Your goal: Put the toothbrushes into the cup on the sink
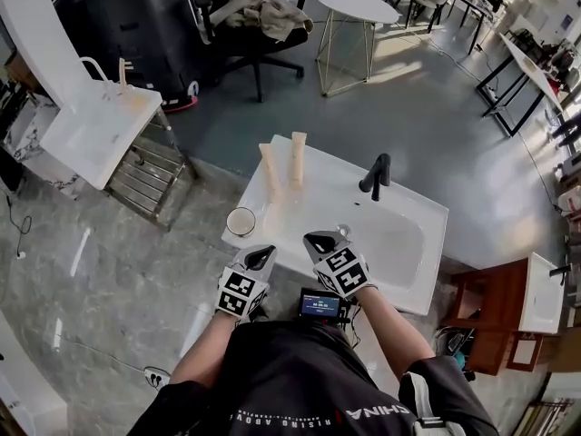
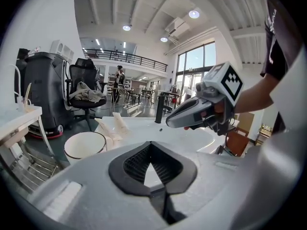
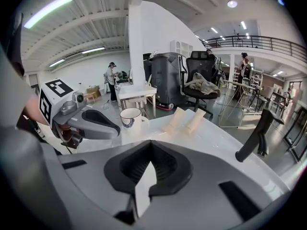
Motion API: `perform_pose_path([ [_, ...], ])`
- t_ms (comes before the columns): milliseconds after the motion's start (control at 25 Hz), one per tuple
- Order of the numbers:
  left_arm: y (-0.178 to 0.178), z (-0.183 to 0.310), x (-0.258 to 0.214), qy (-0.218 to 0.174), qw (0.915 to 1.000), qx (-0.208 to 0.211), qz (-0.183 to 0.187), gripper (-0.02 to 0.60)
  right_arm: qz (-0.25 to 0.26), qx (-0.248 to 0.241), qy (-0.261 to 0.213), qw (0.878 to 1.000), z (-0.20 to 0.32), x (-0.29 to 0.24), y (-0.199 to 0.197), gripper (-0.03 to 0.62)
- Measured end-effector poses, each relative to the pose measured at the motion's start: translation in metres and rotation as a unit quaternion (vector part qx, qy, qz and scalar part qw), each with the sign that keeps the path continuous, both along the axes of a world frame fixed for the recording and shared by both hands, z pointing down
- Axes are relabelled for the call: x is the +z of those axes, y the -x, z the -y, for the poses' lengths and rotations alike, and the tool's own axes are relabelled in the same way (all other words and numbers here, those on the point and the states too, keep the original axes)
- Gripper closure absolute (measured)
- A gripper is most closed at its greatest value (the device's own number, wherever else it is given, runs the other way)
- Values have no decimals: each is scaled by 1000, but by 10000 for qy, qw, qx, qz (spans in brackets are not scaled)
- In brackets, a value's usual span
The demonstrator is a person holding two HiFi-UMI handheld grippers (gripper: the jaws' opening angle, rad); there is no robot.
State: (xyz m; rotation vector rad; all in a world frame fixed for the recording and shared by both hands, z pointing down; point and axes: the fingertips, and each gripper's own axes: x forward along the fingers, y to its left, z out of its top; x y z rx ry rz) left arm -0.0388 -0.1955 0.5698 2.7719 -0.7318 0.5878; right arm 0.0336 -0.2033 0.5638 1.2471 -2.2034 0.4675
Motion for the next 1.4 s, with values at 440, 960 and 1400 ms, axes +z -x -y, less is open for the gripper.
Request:
perform_pose_path([
  [440,-7,6,-1,-54,9998,-156,95,584,51,-107,-22,9999,3,0,-9,585],
  [960,-39,23,4,220,9977,-474,432,584,-156,-519,-84,9985,17,1,-40,585],
  [1400,-64,49,26,430,9919,-918,760,584,-729,-872,-326,9930,72,26,-54,585],
])
